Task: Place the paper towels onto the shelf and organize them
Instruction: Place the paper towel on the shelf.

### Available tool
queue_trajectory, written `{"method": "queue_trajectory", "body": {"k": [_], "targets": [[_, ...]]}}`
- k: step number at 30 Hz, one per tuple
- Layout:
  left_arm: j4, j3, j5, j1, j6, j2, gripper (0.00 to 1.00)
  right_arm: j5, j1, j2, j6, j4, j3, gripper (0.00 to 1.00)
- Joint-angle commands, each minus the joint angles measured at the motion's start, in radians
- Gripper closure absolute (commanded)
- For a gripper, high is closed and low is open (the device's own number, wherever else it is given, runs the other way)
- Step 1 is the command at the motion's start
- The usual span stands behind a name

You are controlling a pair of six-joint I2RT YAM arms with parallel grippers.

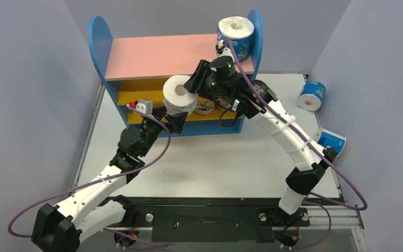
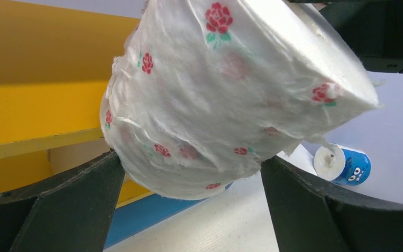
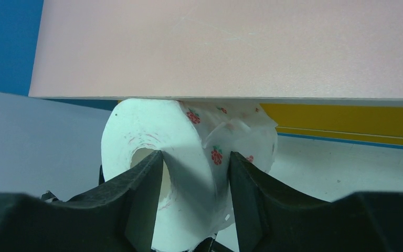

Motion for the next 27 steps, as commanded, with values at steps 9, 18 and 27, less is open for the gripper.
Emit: {"method": "queue_trajectory", "body": {"k": [9,18,27], "targets": [[0.081,0.025,-0.036,-0.012,-0.013,-0.024,0.04,-0.002,-0.018,0.030,0.022,0.055,0.001,0.57],[0.082,0.020,-0.055,-0.012,0.008,-0.021,0.04,-0.016,-0.038,0.055,0.038,0.061,0.003,0.57],[0.033,0.051,-0.068,-0.012,-0.006,-0.013,0.04,-0.019,-0.044,0.099,0.055,0.062,0.040,0.55]]}}
